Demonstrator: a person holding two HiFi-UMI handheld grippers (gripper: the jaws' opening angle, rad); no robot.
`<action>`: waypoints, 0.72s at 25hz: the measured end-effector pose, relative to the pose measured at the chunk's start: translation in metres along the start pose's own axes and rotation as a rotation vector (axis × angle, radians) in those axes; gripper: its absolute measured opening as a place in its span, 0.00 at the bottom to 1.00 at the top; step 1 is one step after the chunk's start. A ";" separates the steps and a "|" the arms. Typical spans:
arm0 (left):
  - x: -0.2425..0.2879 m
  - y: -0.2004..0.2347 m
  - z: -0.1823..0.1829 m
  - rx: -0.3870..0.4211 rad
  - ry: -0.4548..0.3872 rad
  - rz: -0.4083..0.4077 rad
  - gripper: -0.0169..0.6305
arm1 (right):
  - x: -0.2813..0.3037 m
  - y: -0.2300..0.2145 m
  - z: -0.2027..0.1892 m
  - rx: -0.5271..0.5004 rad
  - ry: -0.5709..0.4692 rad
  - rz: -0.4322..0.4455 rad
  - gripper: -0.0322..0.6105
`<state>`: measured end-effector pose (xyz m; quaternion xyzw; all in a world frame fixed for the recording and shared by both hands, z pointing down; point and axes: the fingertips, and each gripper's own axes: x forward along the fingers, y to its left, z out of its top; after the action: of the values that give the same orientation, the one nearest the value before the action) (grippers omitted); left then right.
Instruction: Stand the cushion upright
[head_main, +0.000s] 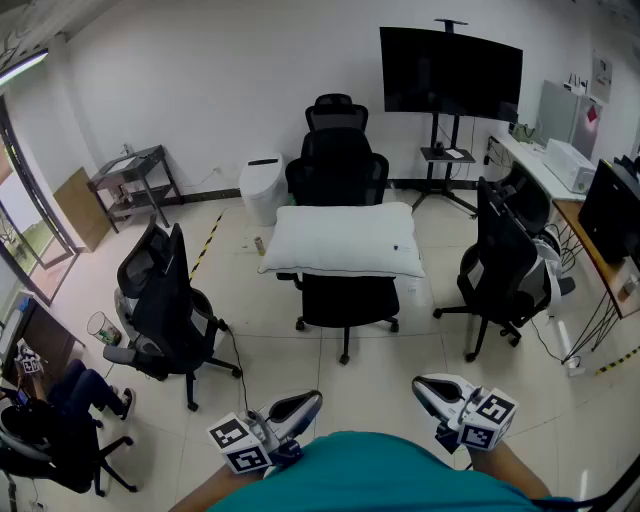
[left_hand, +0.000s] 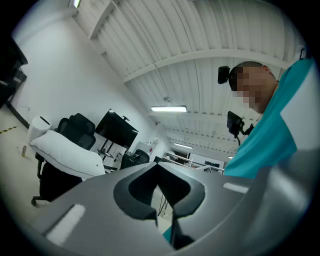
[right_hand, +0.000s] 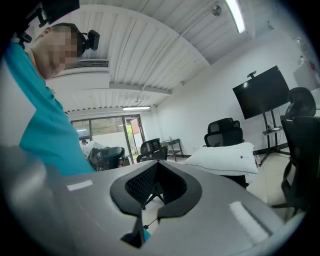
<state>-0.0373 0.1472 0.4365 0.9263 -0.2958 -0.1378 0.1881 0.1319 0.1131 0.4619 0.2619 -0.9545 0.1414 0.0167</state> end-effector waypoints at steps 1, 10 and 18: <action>0.007 -0.003 -0.003 0.002 0.002 0.001 0.04 | -0.007 -0.005 -0.001 0.002 0.001 0.000 0.05; 0.060 -0.020 -0.031 -0.017 0.014 0.047 0.04 | -0.047 -0.053 -0.005 0.016 0.012 0.029 0.05; 0.075 0.028 -0.021 -0.049 0.010 0.076 0.05 | -0.010 -0.090 -0.001 0.038 0.047 0.043 0.05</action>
<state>0.0157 0.0873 0.4565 0.9102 -0.3265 -0.1329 0.2175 0.1856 0.0439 0.4849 0.2383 -0.9564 0.1660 0.0311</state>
